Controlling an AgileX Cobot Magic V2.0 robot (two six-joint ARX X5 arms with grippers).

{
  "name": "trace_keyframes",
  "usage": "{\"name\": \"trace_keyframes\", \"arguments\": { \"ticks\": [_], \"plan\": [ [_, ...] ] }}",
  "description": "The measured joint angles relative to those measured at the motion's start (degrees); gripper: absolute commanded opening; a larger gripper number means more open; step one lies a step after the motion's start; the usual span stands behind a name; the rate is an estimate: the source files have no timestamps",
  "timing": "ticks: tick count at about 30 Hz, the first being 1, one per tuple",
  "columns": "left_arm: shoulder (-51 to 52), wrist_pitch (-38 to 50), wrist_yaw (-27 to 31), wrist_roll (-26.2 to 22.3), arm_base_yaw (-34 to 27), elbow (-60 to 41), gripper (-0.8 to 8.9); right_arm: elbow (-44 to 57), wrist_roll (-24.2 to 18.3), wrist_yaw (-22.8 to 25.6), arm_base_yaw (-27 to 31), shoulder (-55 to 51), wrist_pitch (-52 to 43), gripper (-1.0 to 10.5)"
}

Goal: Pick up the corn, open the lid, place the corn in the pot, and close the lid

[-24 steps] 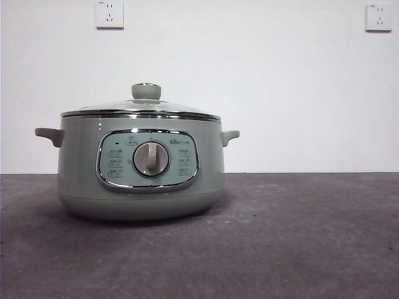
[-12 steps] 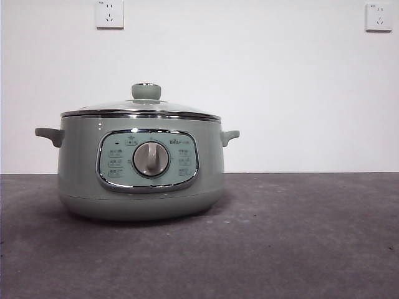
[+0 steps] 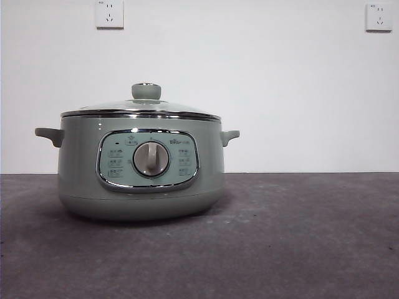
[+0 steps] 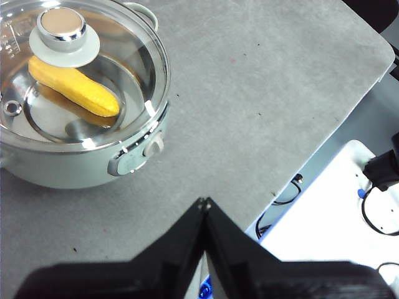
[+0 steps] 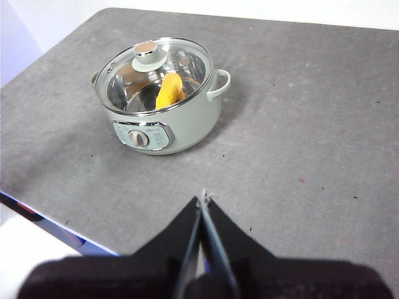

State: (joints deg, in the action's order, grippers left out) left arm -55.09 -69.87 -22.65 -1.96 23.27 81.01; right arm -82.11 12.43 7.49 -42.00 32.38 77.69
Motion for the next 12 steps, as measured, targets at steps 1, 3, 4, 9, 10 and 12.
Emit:
{"name": "trace_keyframes", "arguments": {
  "ticks": [1,3,4,9,10,12],
  "plan": [
    [-0.24,0.94,-0.02,0.09,0.00,0.00,-0.03,0.00,0.00,0.02,0.00,0.00,0.00,0.0],
    [-0.81,1.97,0.00,0.20,0.00,0.00,-0.03,0.00,0.00,0.00,0.00,0.00,0.00,0.0],
    [-1.16,1.99,0.07,0.35,0.00,0.00,-0.03,0.00,0.00,0.02,0.00,0.00,0.00,0.0],
    [-1.29,7.98,2.32,-0.13,-0.04,0.00,-0.03,0.00,0.00,0.02,0.00,0.00,0.00,0.0],
    [-0.92,11.06,2.82,-0.96,-0.31,0.00,-0.03,0.00,0.00,0.02,0.00,0.00,0.00,0.0],
    [0.22,16.66,3.17,-3.54,-1.55,0.00,-0.03,0.00,0.00,0.02,0.00,0.00,0.00,0.0]
  ]
}}
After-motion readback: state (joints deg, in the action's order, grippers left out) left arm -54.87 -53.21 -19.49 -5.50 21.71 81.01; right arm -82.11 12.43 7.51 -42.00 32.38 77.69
